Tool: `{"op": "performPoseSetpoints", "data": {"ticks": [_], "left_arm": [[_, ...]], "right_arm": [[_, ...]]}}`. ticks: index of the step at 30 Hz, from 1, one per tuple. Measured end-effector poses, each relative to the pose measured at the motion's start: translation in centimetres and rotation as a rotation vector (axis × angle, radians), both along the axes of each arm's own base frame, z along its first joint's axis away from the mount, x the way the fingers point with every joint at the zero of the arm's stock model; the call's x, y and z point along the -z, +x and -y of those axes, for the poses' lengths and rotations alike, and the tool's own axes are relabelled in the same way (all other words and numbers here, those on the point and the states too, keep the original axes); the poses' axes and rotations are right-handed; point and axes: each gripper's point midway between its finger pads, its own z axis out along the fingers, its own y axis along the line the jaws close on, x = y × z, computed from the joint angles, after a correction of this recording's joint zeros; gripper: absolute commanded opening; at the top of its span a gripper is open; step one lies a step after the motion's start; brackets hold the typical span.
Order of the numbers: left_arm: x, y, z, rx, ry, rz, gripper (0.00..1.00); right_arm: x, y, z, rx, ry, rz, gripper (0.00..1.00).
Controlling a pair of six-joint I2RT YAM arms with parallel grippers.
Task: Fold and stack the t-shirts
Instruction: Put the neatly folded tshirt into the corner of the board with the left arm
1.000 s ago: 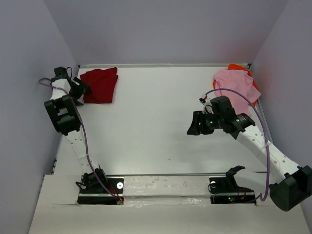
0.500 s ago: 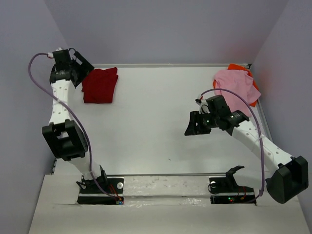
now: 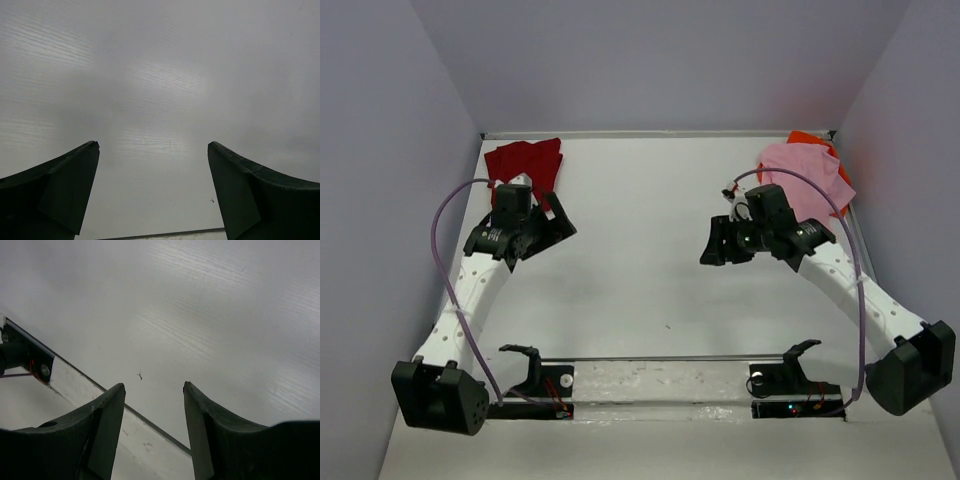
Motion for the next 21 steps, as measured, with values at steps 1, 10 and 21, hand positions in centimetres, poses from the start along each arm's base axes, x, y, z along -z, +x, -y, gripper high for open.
{"op": "performPoseSetpoints", "data": {"ticks": [1, 10, 21], "left_arm": [[-0.1, -0.4, 0.0, 0.002, 0.004, 0.004, 0.99], [-0.2, -2.3, 0.3, 0.026, 0.131, 0.022, 0.99], [0.0, -2.1, -0.9, 0.000, 0.216, 0.032, 0.99]], "right_arm": [[-0.9, 0.3, 0.2, 0.005, 0.001, 0.038, 0.57], [-5.2, 3.4, 6.1, 0.194, -0.217, 0.360, 0.61], [-5.2, 2.8, 10.0, 0.306, -0.349, 0.417, 0.60]]}}
